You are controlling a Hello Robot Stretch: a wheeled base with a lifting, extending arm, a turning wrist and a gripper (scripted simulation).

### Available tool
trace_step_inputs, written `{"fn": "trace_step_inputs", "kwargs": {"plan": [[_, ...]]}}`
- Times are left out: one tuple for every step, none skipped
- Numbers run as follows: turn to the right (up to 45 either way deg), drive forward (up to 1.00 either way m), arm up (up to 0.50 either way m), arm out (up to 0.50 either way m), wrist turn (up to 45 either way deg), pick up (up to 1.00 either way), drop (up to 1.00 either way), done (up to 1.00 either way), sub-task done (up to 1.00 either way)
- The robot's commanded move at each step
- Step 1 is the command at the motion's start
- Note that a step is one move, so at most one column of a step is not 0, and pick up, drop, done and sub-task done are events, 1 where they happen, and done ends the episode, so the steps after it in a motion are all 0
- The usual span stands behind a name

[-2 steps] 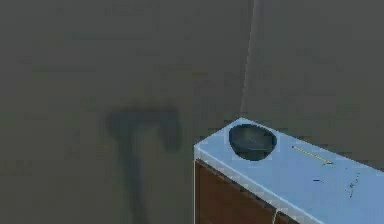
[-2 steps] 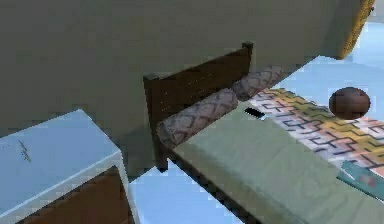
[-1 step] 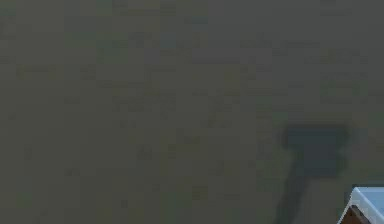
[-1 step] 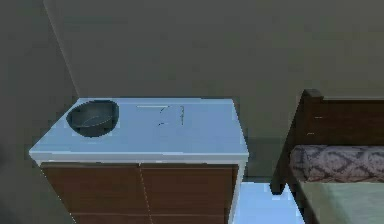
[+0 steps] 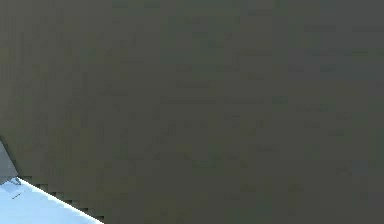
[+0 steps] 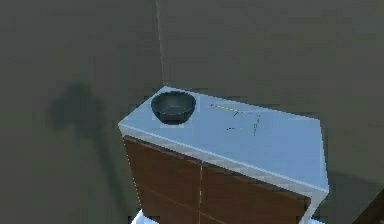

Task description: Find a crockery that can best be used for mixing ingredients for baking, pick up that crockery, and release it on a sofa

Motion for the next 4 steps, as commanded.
{"fn": "trace_step_inputs", "kwargs": {"plan": [[0.0,0.0,0.5,0.0,0.0,0.0,0.0,0.0,0.0],[0.0,0.0,0.38,0.0,0.0,0.0,0.0,0.0,0.0],[0.0,0.0,0.0,0.46,0.0,0.0,0.0,0.0,0.0],[0.0,0.0,0.0,0.0,45.0,0.0,0.0,0.0,0.0]]}}
